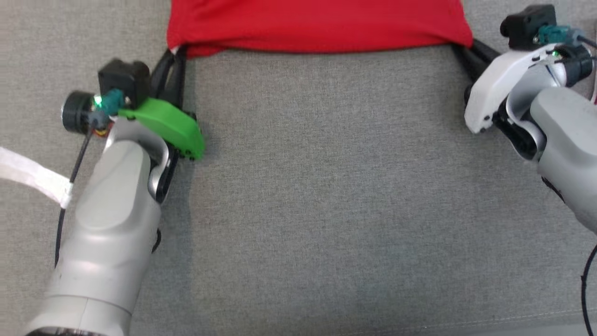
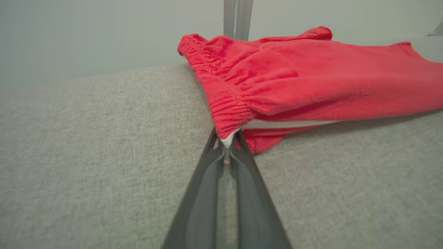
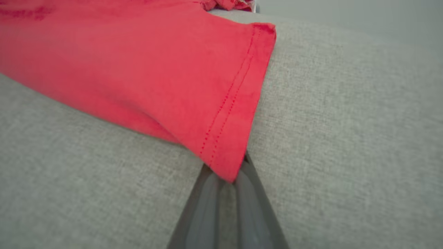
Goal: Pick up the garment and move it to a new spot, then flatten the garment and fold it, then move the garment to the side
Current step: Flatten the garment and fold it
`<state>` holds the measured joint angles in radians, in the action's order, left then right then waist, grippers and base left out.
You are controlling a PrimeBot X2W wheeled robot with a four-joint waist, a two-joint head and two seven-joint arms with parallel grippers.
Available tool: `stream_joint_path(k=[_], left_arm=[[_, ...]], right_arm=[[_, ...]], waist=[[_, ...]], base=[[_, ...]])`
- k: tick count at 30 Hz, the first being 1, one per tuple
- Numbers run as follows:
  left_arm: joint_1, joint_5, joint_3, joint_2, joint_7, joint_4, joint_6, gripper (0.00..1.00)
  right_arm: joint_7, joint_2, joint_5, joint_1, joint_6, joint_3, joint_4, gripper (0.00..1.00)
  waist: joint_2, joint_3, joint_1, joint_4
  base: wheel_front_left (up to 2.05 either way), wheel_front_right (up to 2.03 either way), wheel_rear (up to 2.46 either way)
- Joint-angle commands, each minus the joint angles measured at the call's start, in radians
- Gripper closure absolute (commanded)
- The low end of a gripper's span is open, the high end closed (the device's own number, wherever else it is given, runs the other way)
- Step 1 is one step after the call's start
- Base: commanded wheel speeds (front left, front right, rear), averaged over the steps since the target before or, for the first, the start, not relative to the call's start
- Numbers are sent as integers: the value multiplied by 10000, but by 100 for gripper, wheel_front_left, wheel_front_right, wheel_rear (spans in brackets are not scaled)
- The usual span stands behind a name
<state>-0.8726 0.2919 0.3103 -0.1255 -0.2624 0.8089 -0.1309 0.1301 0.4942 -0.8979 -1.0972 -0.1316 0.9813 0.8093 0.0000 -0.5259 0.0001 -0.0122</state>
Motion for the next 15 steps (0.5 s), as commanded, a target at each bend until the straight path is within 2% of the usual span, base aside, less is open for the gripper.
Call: stream_joint_path(k=[1,15], left_arm=[[400,62,210,-295,-25,48,25,100],[2636,535,2211,-1393,-12,-919,25,100]], right_arm=[[-335,282,-270,441,19,310,-181,100],[-3181,2419,-2846,1406,20,2470,-2933,100]], waist=[[0,1183,-1,74],[0,3341,-1,51]], base=[[0,0,0],[0,0,0]])
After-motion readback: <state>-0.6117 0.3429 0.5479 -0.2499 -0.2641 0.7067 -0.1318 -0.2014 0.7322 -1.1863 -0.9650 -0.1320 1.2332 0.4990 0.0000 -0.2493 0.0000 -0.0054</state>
